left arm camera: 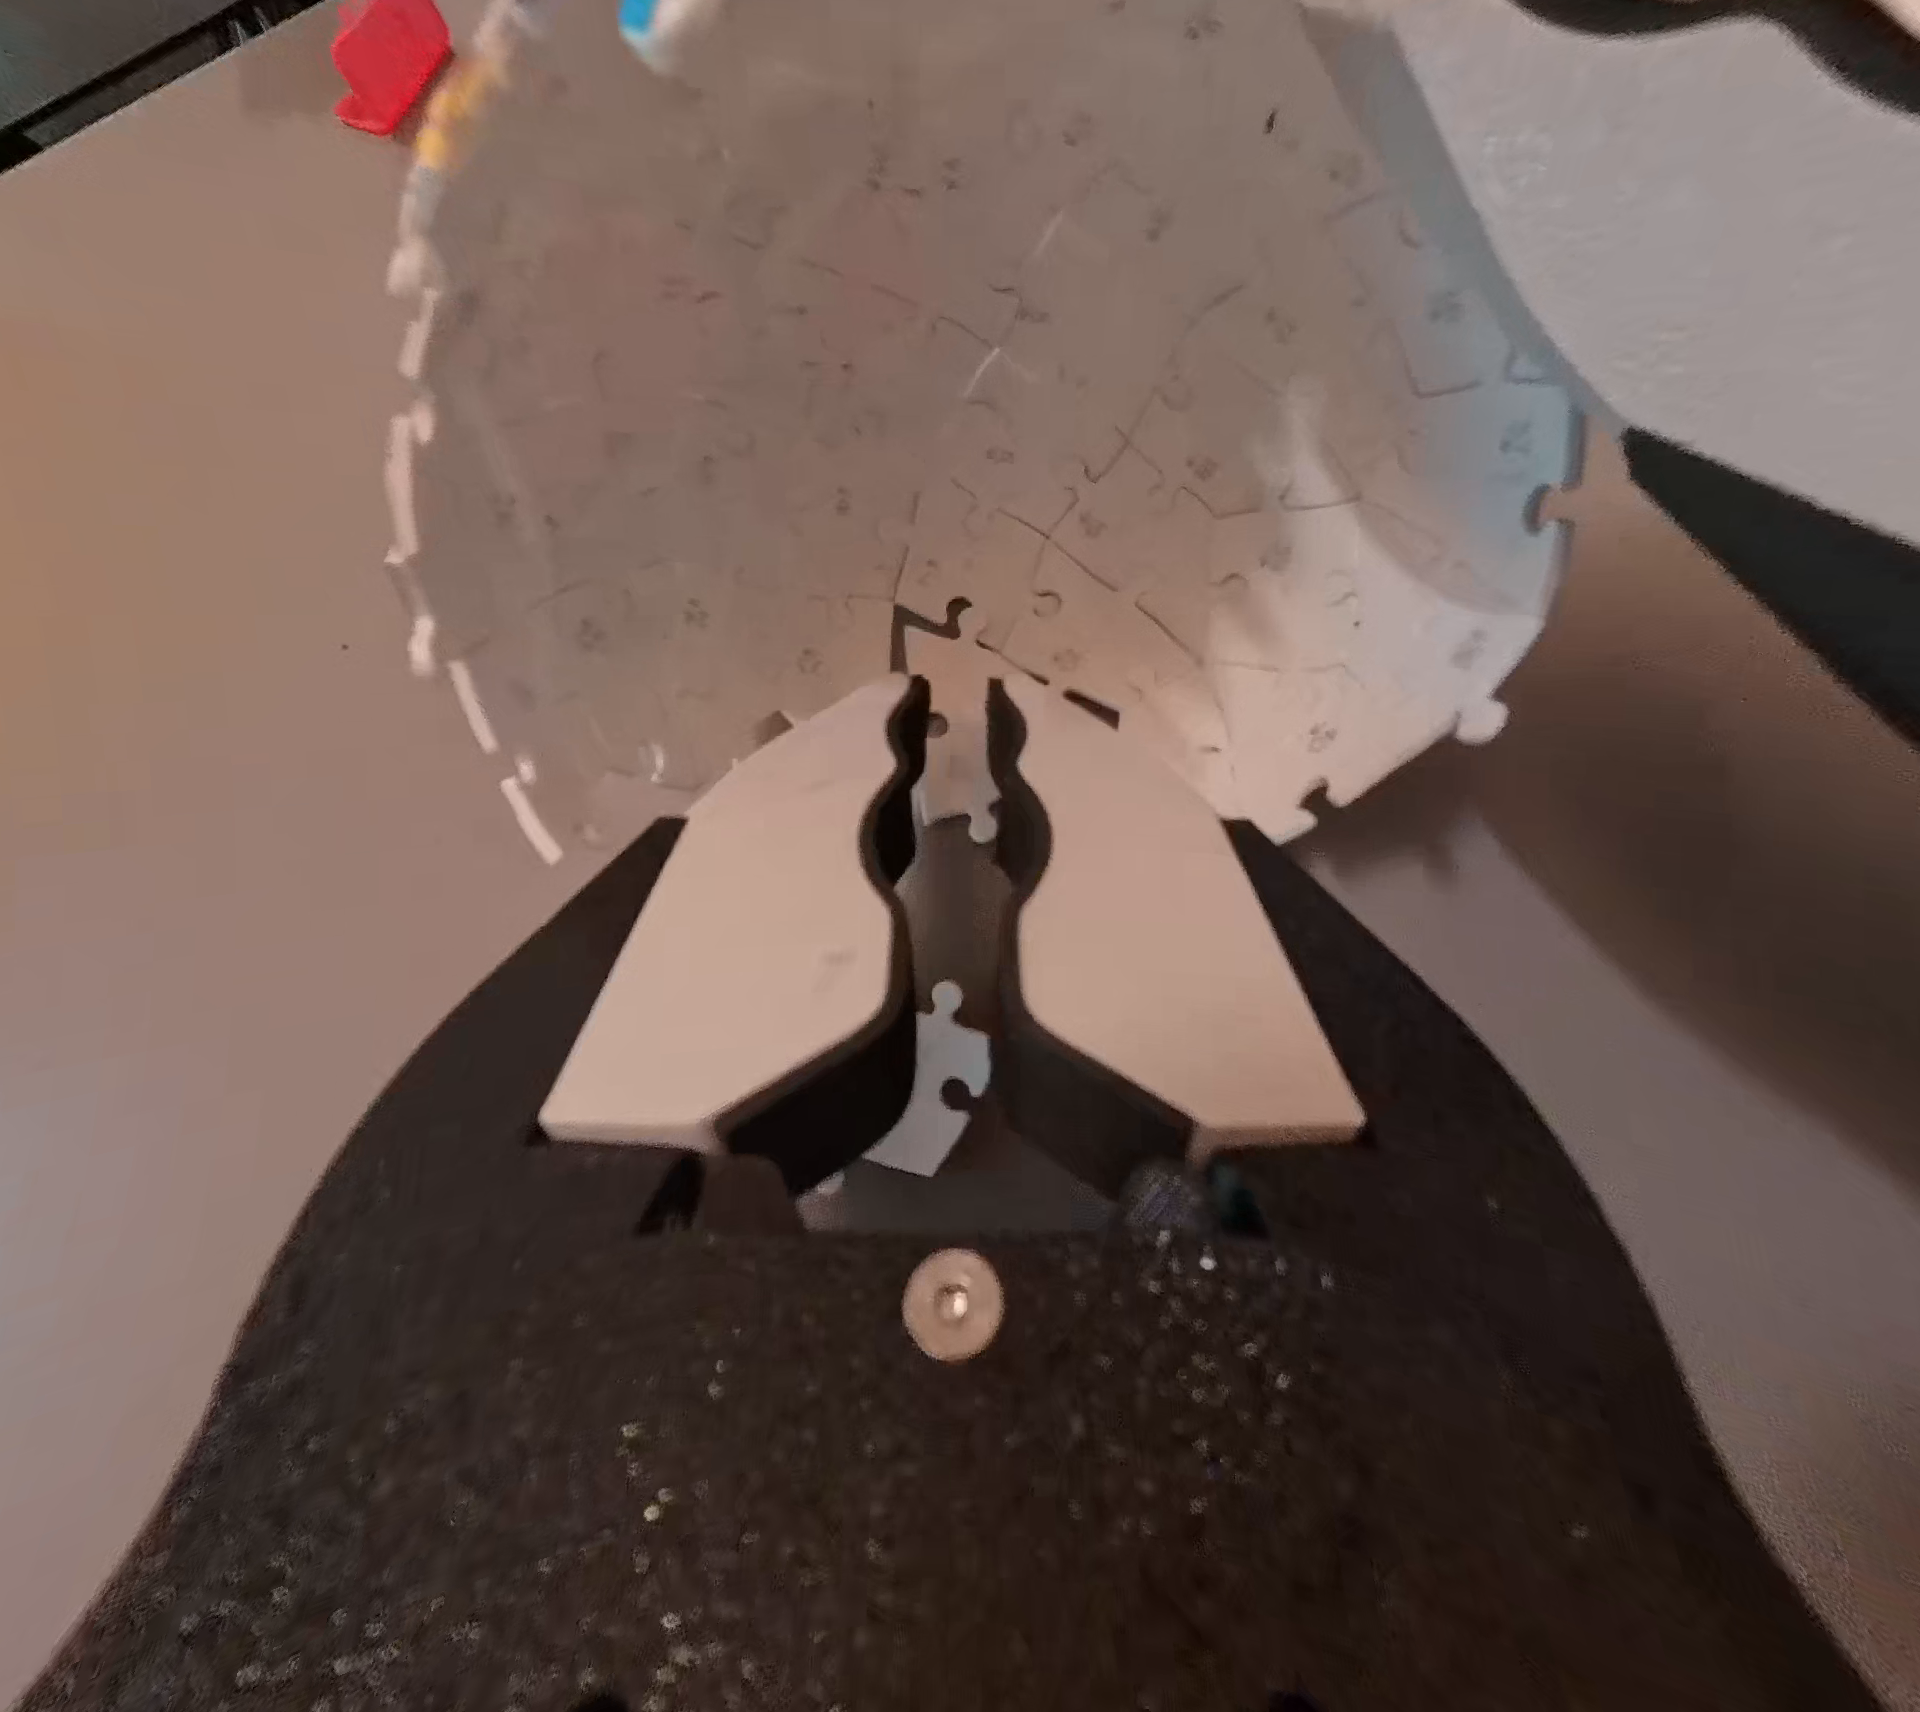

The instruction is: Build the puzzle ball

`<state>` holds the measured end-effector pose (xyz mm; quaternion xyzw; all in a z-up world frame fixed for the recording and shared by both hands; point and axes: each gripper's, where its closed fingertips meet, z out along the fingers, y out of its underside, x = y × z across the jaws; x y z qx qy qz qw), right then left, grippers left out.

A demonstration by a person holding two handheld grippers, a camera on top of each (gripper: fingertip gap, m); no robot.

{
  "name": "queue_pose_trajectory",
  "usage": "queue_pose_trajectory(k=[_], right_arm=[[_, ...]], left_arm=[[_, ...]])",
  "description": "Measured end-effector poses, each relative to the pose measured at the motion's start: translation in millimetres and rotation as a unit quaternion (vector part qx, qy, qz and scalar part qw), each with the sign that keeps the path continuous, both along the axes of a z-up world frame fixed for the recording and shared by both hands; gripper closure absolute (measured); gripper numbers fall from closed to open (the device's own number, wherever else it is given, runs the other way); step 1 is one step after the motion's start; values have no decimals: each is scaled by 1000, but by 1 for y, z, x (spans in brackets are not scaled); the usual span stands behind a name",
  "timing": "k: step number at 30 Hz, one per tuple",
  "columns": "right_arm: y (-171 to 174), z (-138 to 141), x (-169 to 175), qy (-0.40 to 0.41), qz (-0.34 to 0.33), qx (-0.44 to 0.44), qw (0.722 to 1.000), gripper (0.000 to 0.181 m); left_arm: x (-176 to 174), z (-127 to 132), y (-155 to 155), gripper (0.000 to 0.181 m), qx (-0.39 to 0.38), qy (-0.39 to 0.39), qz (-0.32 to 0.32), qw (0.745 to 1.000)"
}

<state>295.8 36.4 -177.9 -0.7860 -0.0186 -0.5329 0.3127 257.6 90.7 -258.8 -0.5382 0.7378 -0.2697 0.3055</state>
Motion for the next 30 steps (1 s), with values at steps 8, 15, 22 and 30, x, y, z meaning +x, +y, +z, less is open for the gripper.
queue_pose_trajectory(k=[8, 15, 22, 30], right_arm=[[-2, -1, 3, -18, 13, -11, 1000, 176], [2, 0, 2, -26, 26, -8, 999, 176], [3, 1, 2, -32, 29, -8, 999, 176], [4, 1, 2, -36, 30, -10, 999, 176]], left_arm=[[5, -15, 1, 181, 65, 41, -29, 997], [9, -15, 6, 181, 78, 41, -21, 996], [11, -14, 6, 181, 82, 40, -34, 995], [12, -2, 10, 180, 94, 21, -22, 995]])
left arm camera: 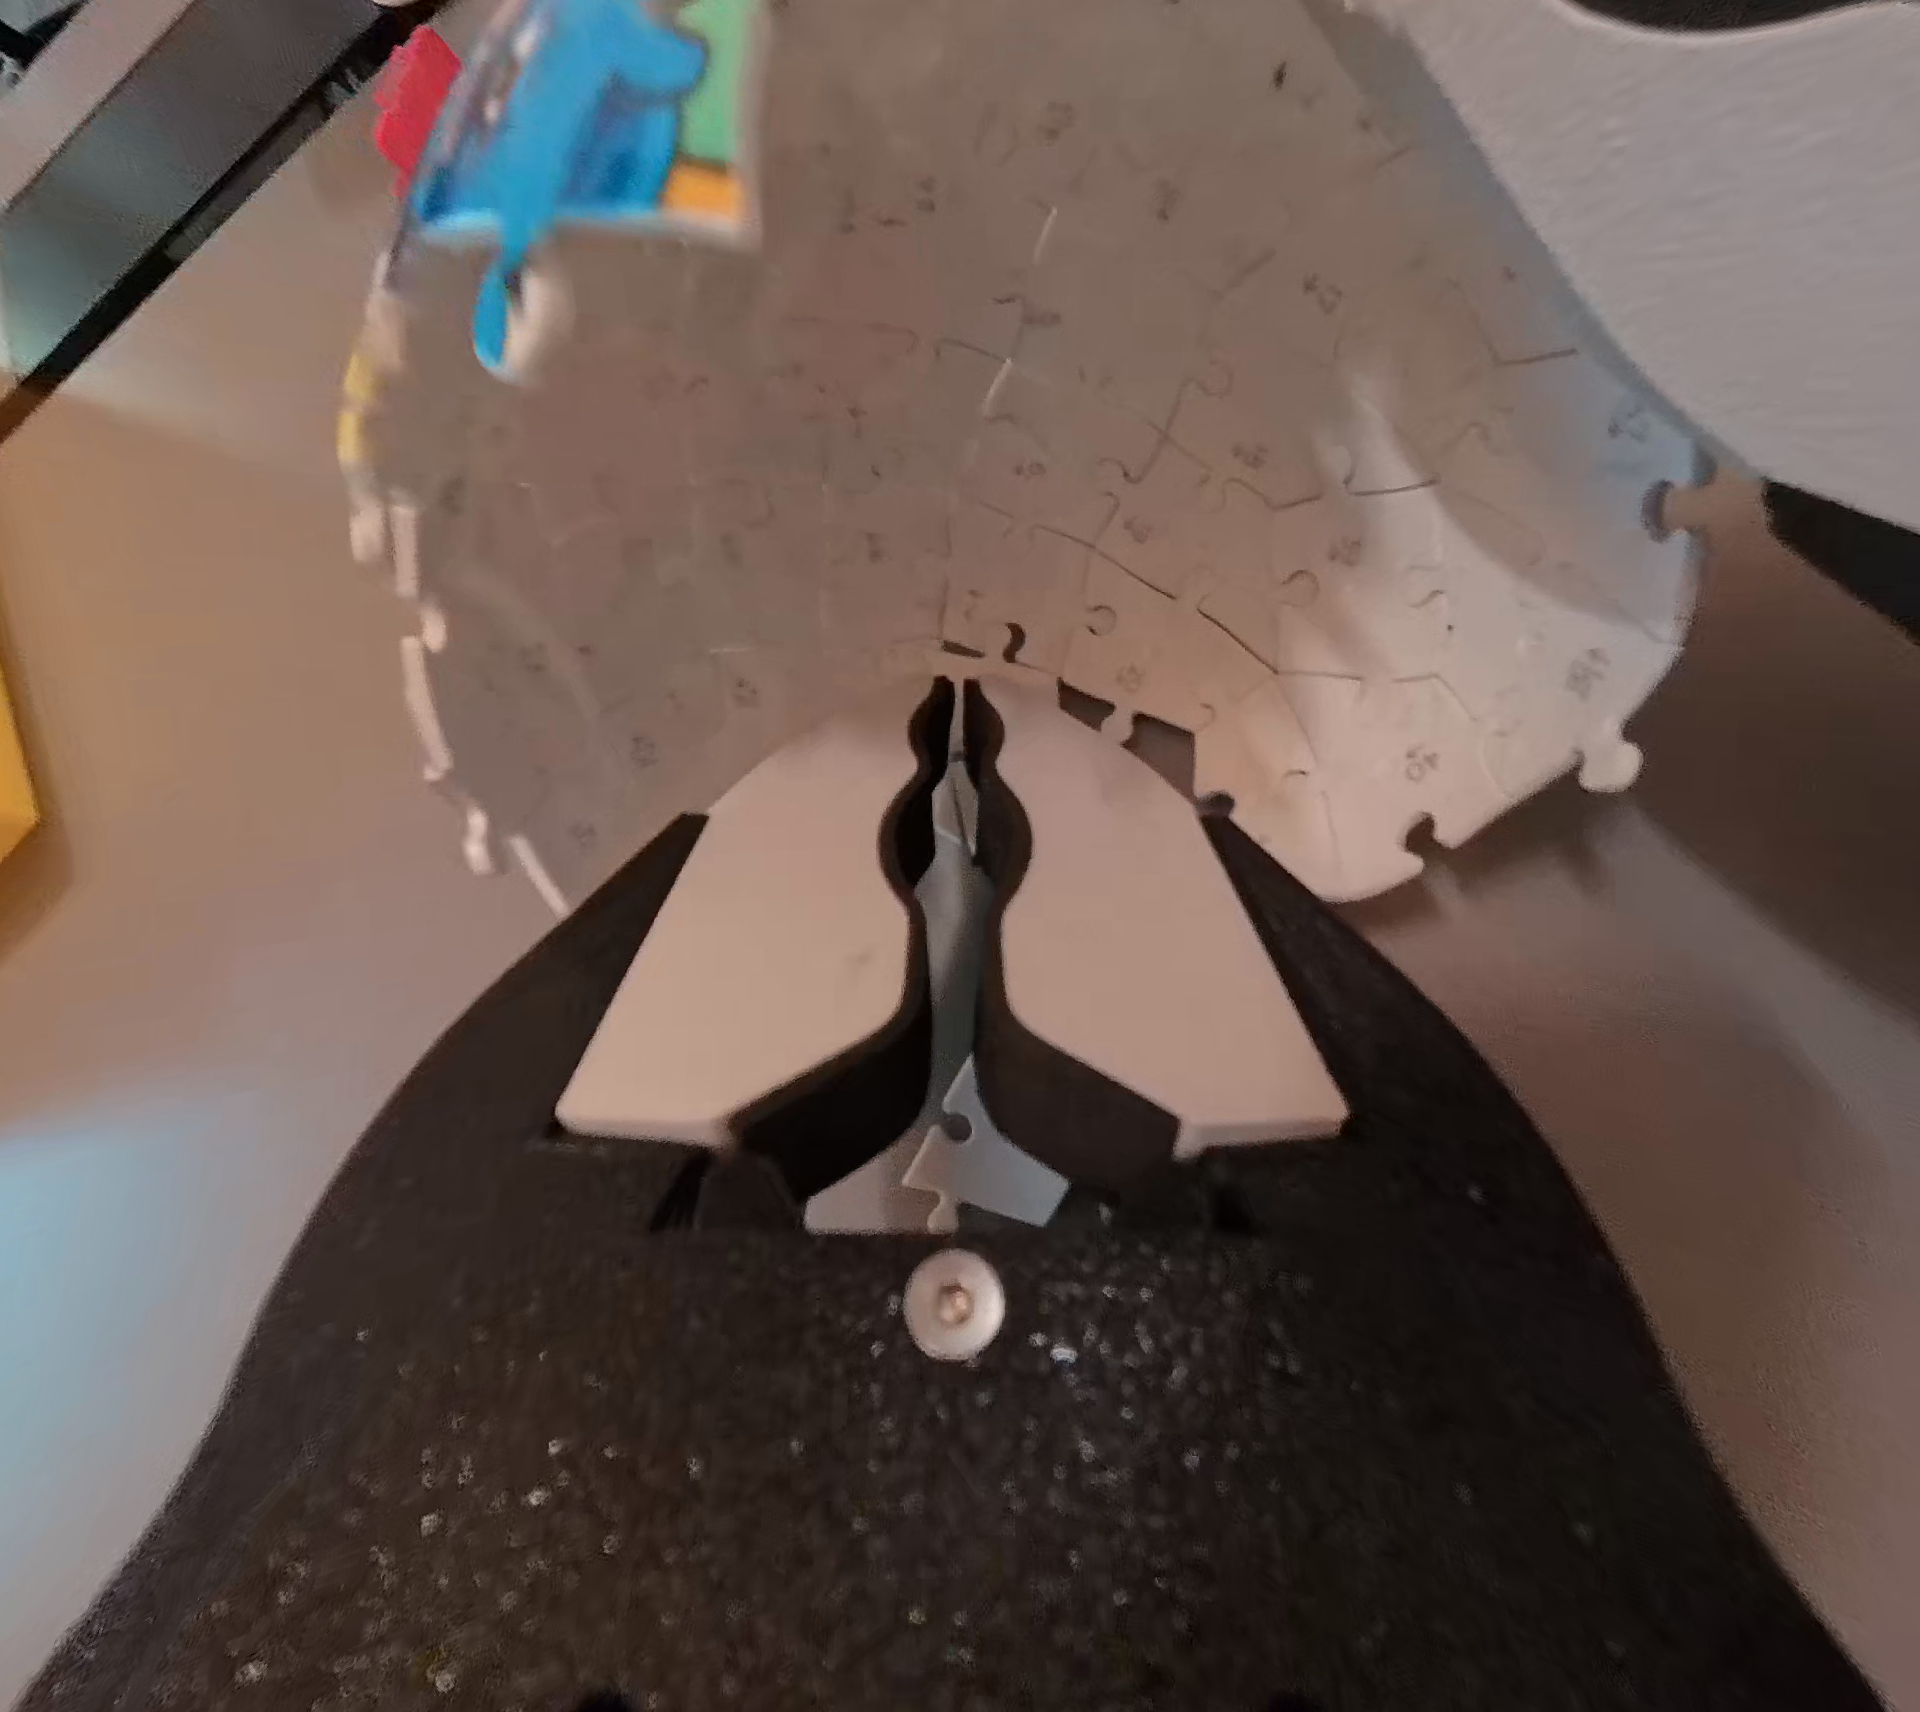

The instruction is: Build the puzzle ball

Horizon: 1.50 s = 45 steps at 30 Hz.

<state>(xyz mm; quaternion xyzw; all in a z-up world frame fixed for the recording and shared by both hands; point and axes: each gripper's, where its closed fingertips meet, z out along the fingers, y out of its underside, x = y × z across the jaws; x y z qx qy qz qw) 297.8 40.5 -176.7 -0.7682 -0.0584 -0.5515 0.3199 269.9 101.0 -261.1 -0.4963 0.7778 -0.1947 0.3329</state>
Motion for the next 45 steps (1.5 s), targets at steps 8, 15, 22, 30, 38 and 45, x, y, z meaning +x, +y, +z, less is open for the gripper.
queue_pose_trajectory(k=[8, 15, 22, 30, 38, 45], right_arm=[[1, -1, 1, 2, 2, 2, 1000, 176], [2, -1, 1, 3, 5, 7, 1000, 176], [2, -1, 3, 2, 4, 7, 1000, 176], [3, -1, 2, 0, 8, 7, 1000, 176], [2, -2, 3, 5, 8, 11, 1000, 176], [1, -3, 4, 3, 8, 8, 1000, 176]], left_arm=[[4, -10, 2, 178, 42, 8, 6, 999], [4, -11, 1, 181, 30, 18, -22, 999], [5, -8, 6, 180, 42, 16, -28, 999], [8, -6, 12, 172, 78, 14, -5, 997], [11, -8, 8, 181, 82, 0, -12, 997], [11, -8, 7, 181, 67, 0, -37, 997]])
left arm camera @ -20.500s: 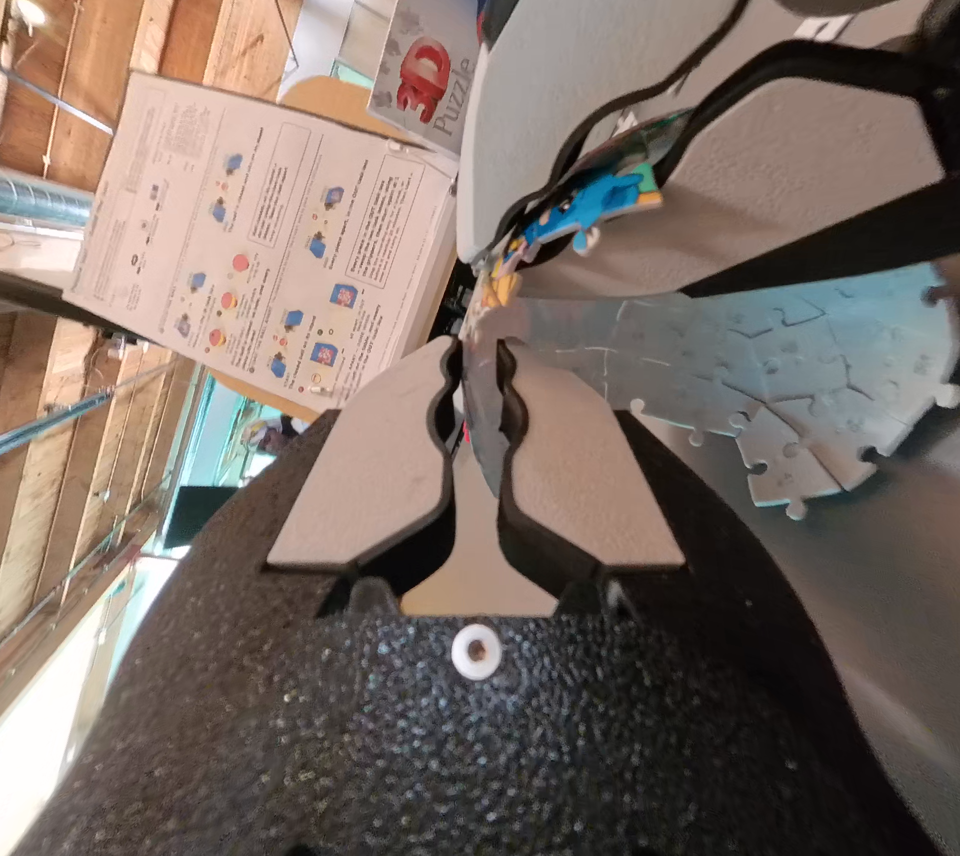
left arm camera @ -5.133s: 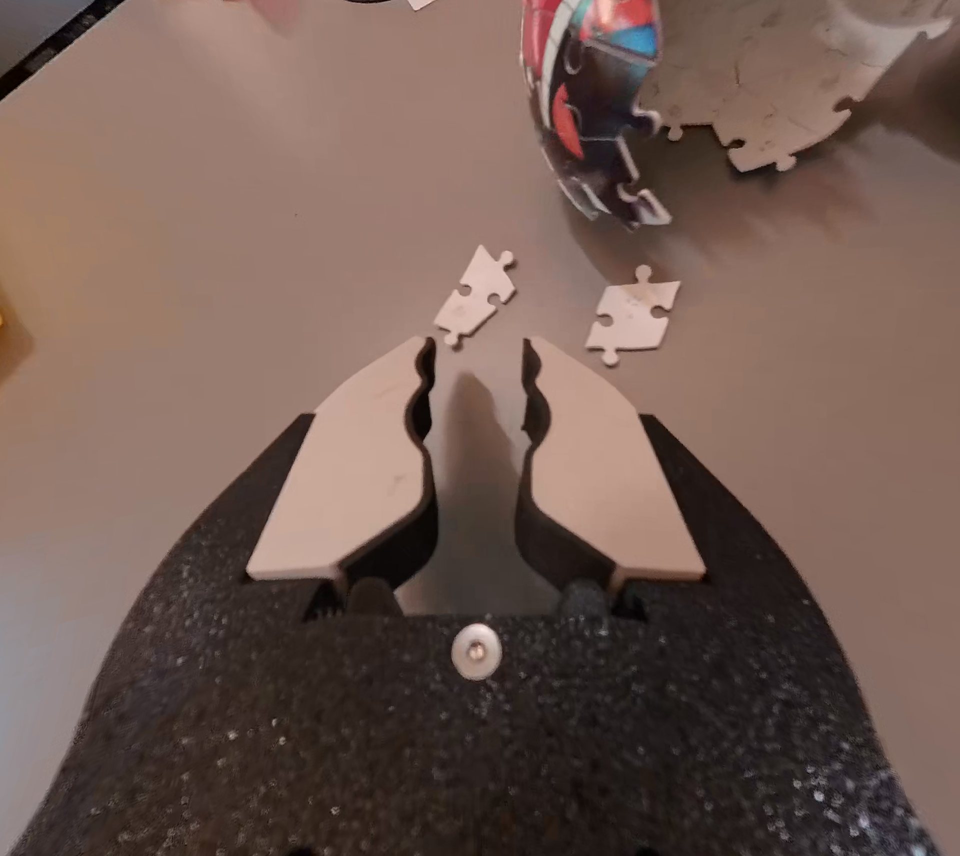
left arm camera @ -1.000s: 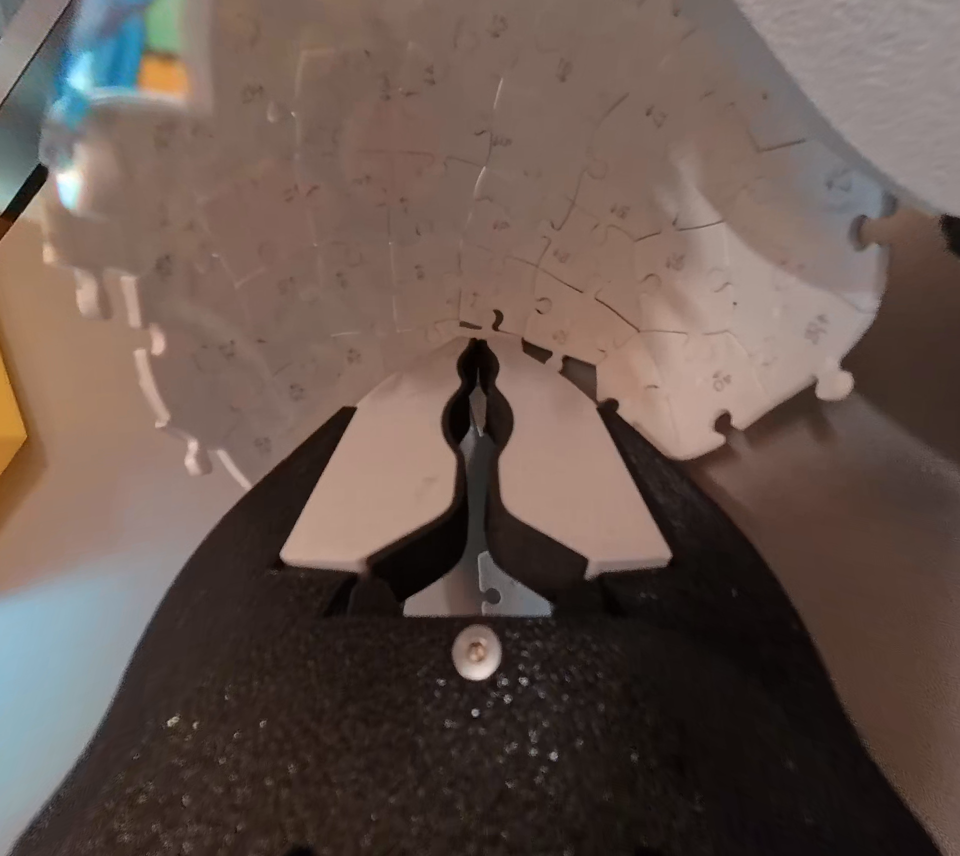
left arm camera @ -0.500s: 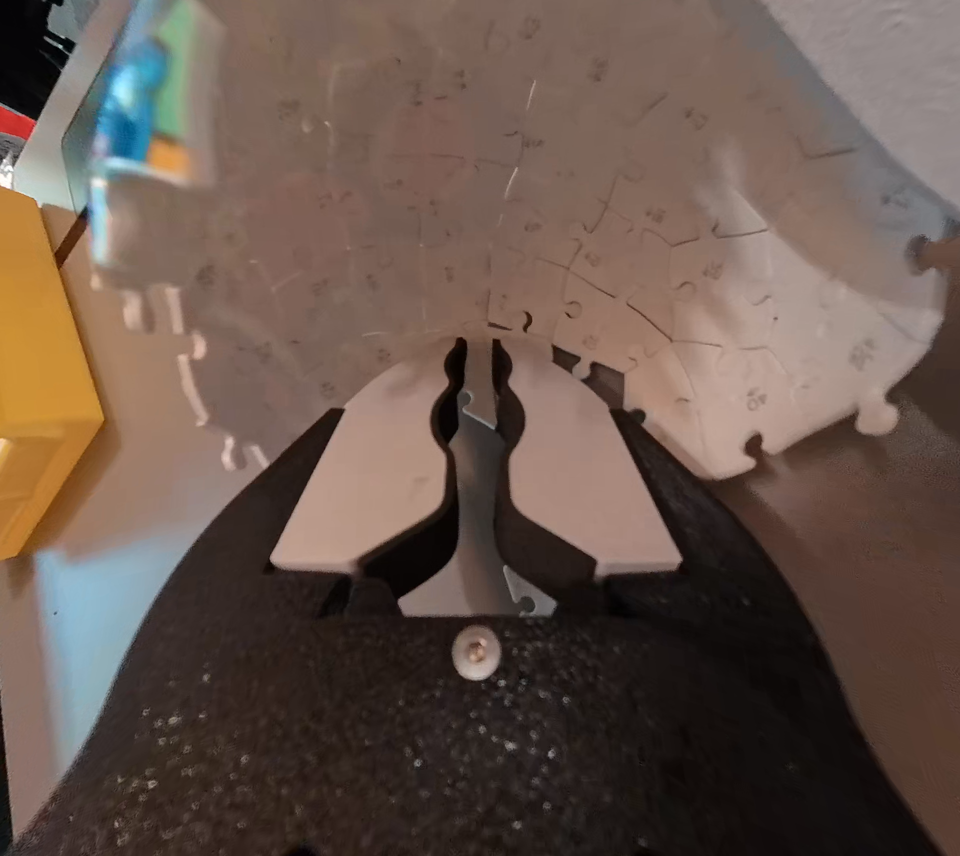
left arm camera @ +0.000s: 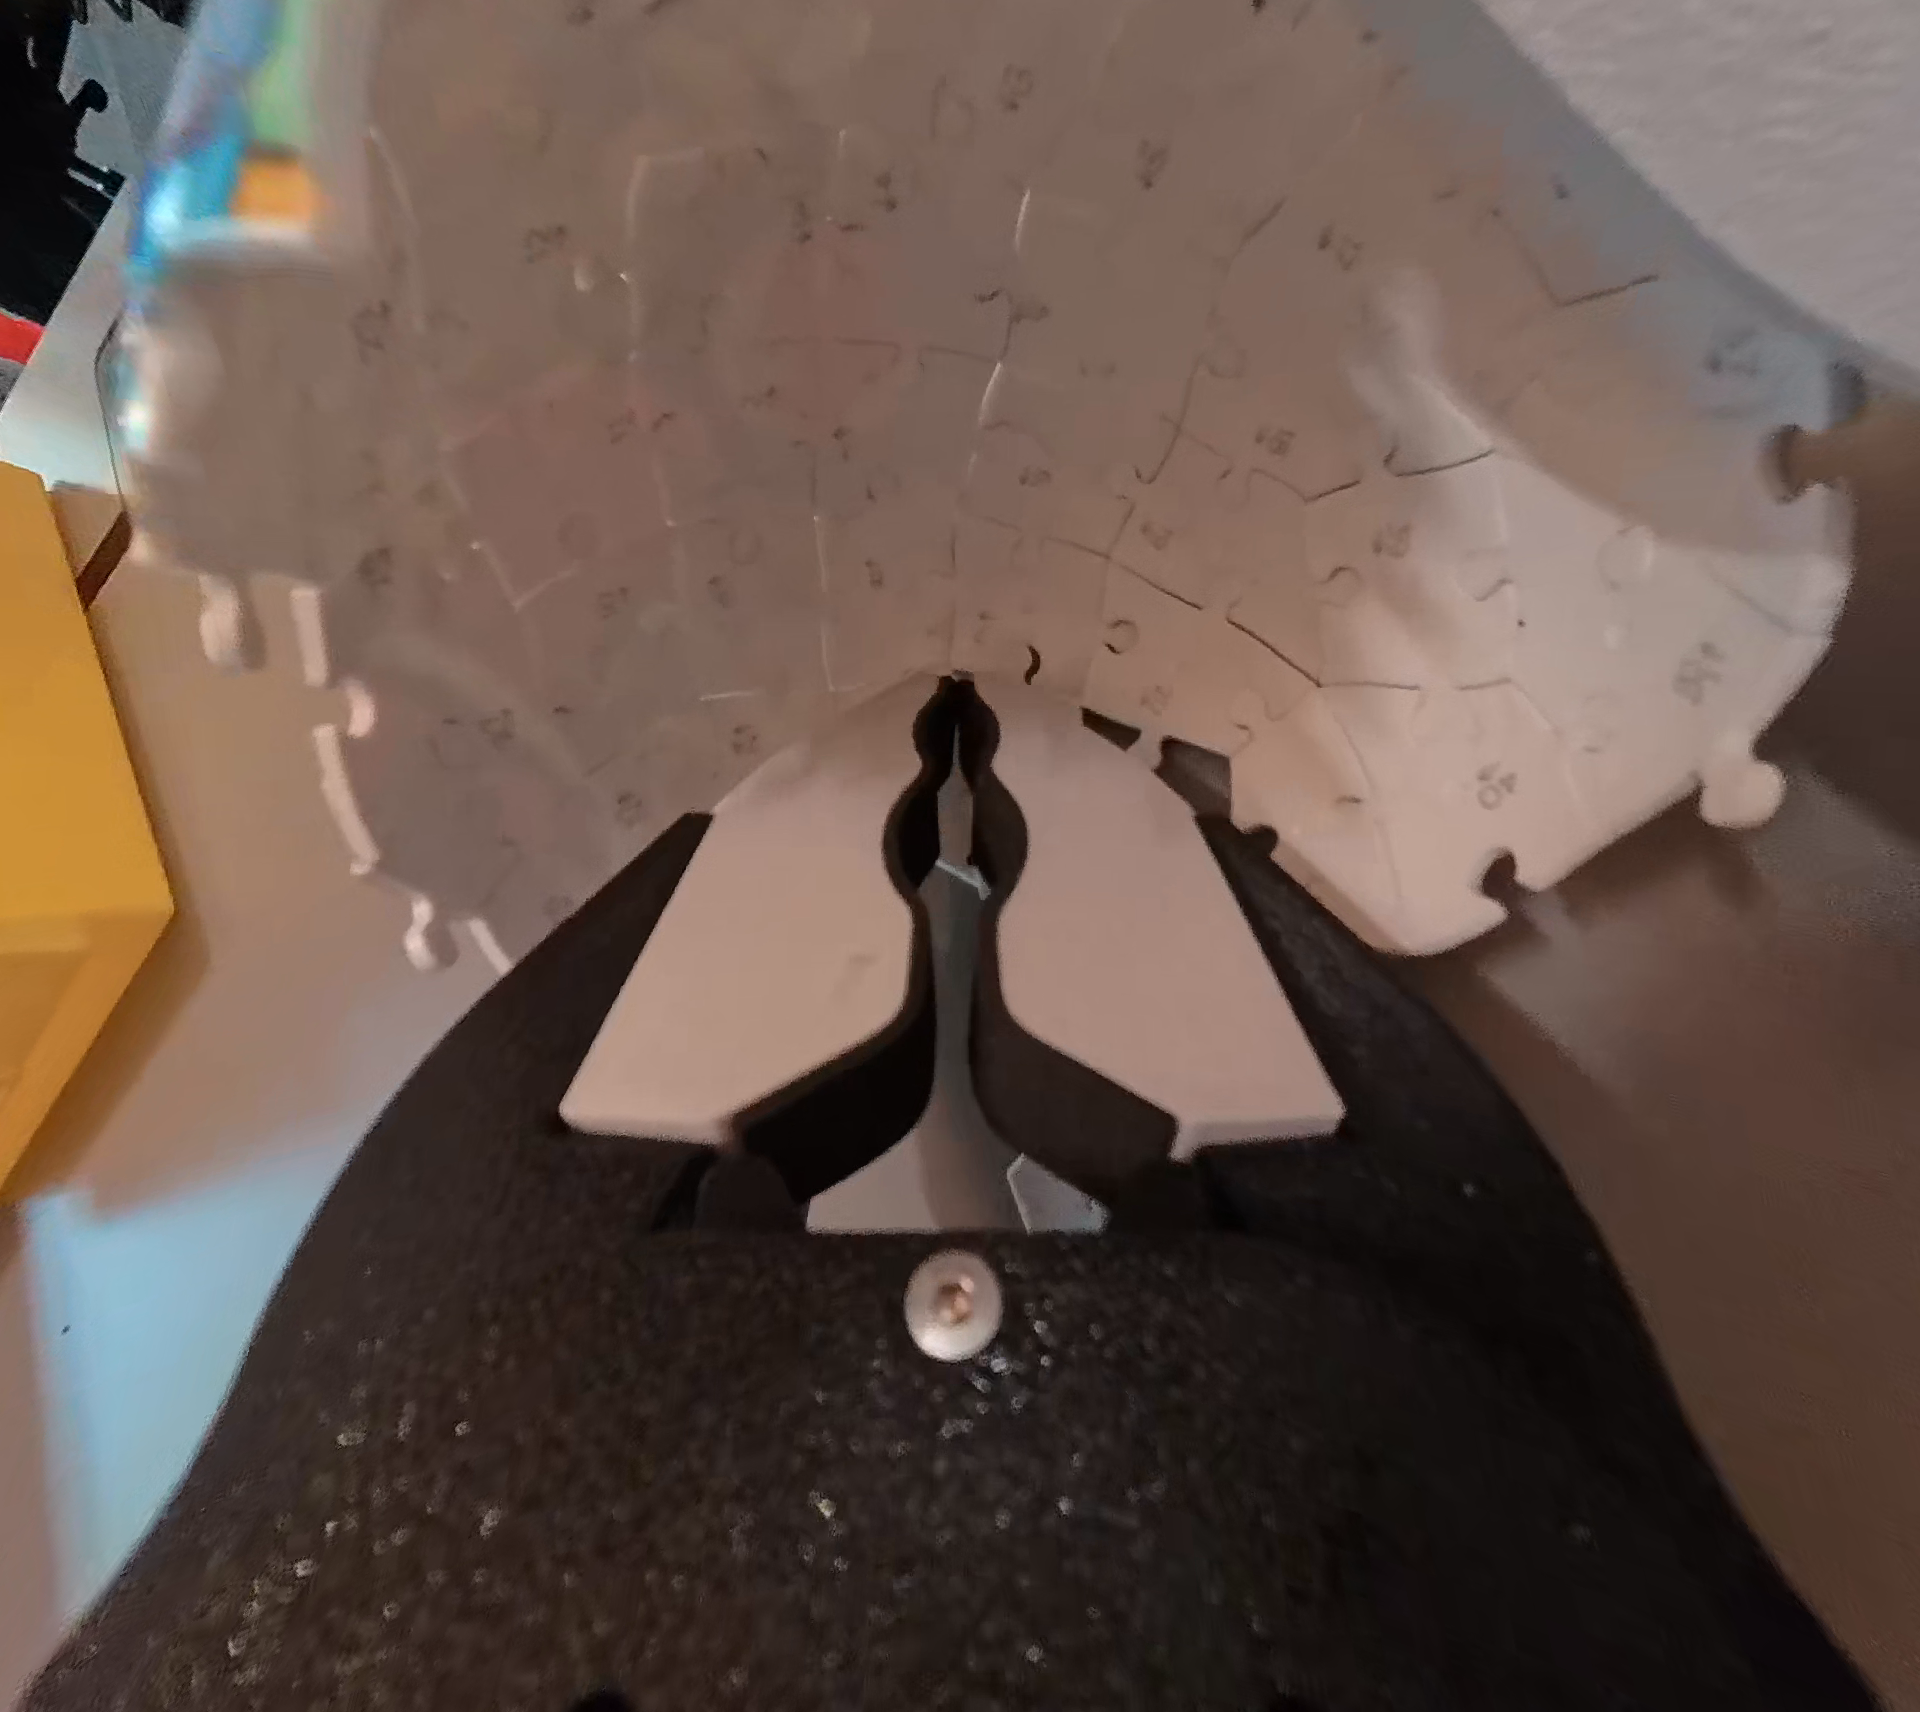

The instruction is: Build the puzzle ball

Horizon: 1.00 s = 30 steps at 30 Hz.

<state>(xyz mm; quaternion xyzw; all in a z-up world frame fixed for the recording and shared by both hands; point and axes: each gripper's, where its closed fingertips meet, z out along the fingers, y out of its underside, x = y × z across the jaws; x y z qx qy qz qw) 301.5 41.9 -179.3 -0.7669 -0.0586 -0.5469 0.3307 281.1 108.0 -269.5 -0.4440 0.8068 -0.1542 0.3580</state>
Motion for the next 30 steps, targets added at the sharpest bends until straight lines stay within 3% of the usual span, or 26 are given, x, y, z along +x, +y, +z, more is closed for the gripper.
queue_pose_trajectory(k=[13, 30], right_arm=[[-1, 1, -2, -14, 1, -10, 1000, 176], [0, 2, -4, -31, 10, -17, 999, 176]], left_arm=[[-18, 20, 4, 181, -10, -1, 17, 1000], [-8, -2, -2, 181, 7, 13, -18, 1000]])
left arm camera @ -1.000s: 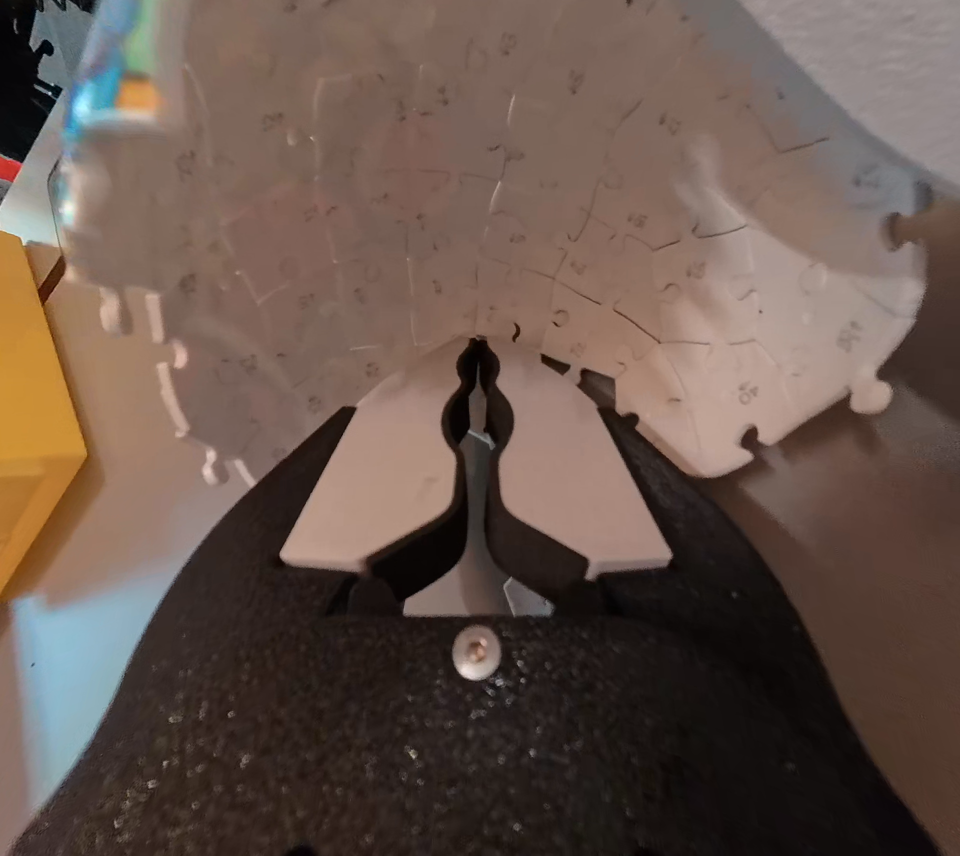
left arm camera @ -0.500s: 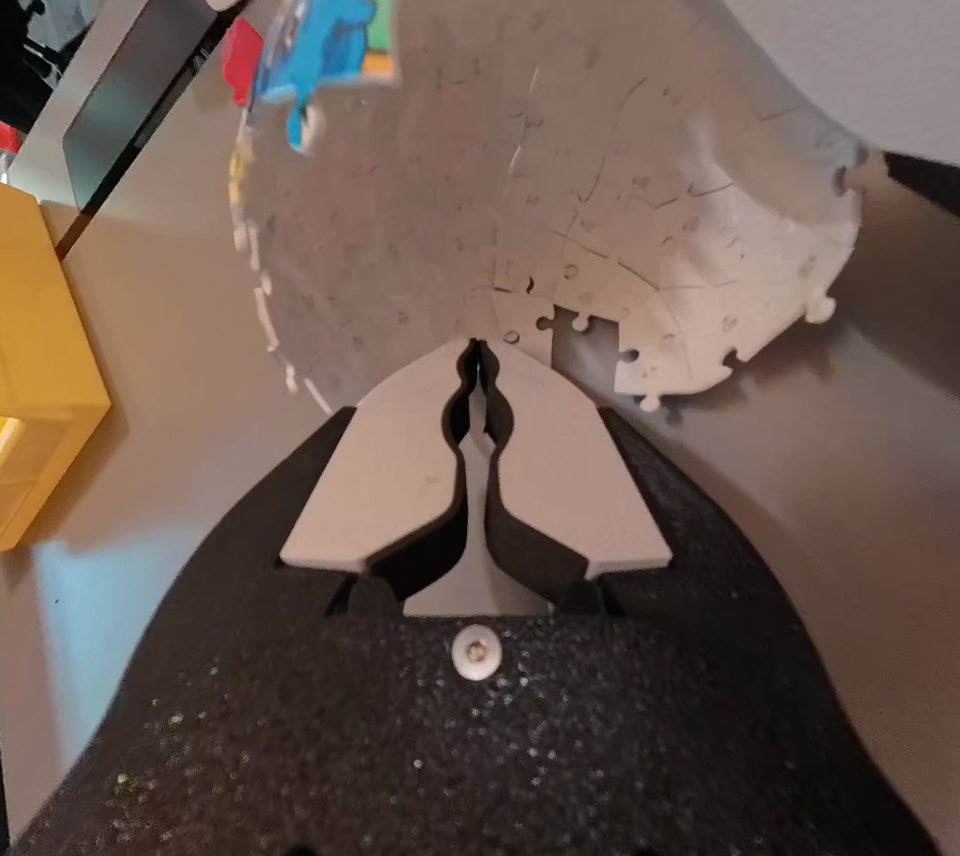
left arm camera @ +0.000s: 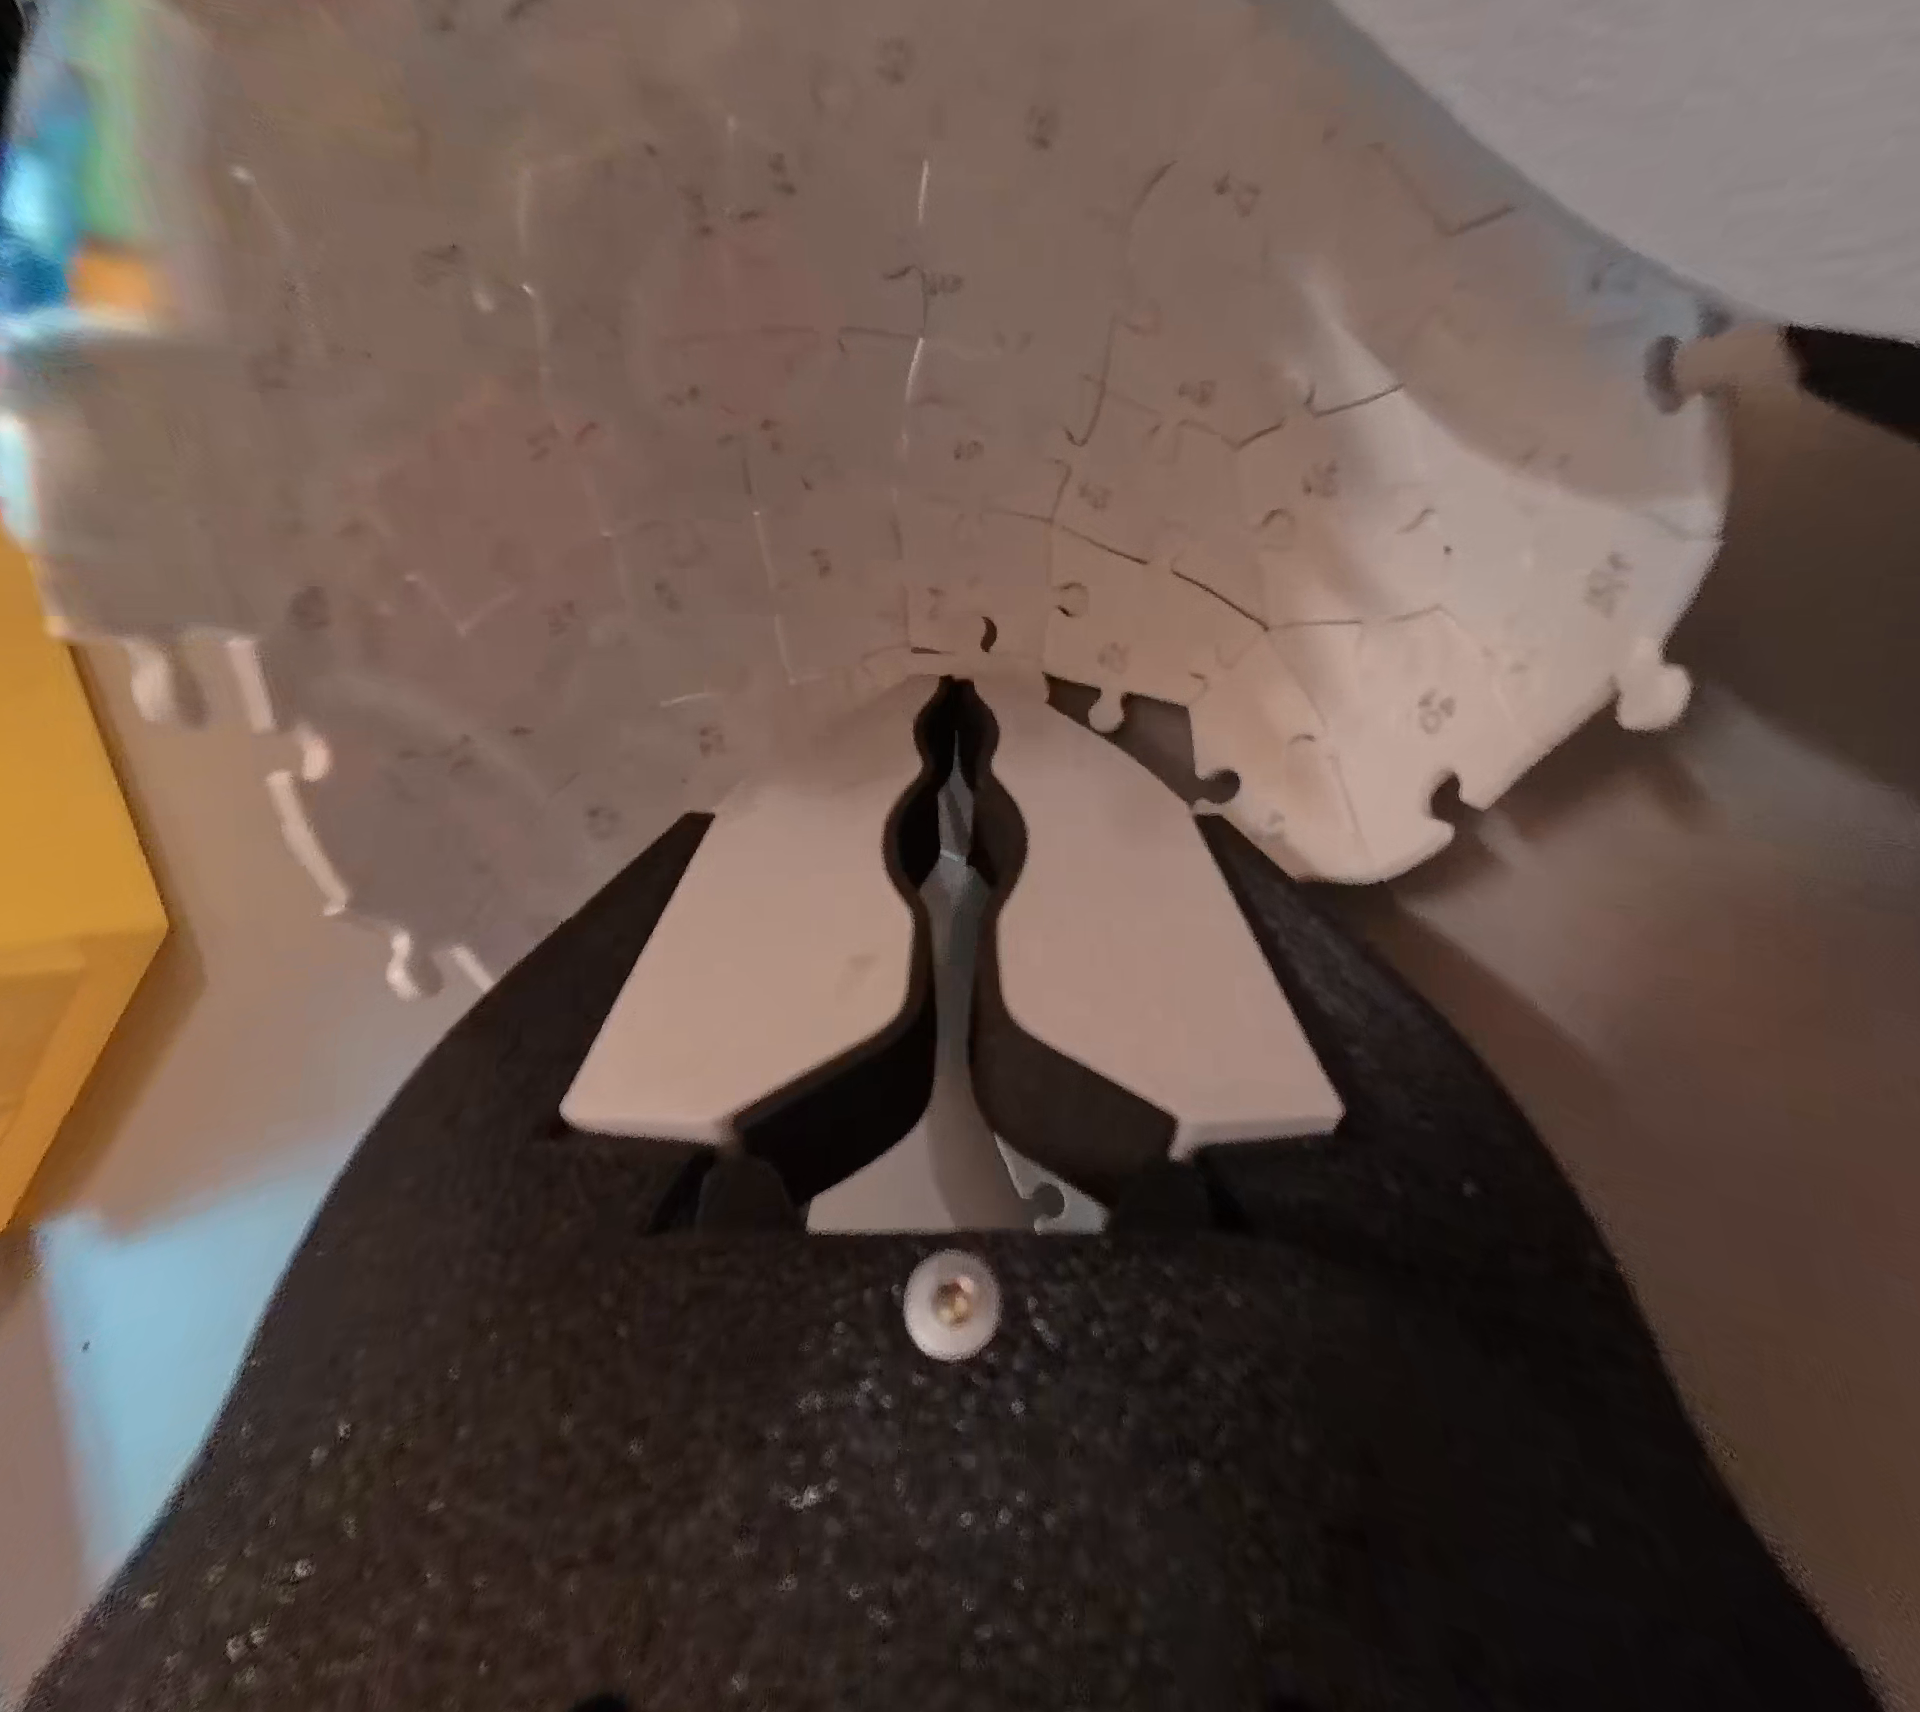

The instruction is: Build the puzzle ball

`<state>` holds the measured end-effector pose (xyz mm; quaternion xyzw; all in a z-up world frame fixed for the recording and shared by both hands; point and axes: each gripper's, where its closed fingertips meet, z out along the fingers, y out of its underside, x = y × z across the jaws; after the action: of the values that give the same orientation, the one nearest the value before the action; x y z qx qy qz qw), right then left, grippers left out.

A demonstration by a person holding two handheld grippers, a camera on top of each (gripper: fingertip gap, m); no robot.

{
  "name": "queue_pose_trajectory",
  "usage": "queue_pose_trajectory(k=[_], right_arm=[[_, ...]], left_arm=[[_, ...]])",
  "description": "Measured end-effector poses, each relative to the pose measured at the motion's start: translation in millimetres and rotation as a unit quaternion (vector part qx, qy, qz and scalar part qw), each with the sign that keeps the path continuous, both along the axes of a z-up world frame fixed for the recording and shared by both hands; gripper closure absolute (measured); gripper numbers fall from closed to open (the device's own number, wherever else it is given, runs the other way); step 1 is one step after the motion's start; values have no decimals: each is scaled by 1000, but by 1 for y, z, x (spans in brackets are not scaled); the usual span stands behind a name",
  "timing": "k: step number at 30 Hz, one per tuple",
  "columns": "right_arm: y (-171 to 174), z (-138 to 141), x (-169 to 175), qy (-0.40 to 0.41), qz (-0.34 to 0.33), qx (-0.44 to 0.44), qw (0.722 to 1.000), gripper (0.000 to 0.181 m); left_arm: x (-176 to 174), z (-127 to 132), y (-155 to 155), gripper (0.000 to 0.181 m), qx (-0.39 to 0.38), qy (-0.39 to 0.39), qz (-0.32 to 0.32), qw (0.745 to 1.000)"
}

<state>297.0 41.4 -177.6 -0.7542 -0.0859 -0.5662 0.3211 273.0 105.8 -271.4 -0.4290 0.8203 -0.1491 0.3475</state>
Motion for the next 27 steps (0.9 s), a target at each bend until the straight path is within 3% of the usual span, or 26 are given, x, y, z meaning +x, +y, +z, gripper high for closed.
queue_pose_trajectory(k=[20, 27], right_arm=[[2, -1, 4, 6, -4, -12, 1000, 176], [4, -2, 9, 12, 2, -20, 1000, 176]], left_arm=[[7, 1, 0, 181, -12, -21, -16, 1000], [7, 1, 0, 181, 15, -19, -60, 998]])
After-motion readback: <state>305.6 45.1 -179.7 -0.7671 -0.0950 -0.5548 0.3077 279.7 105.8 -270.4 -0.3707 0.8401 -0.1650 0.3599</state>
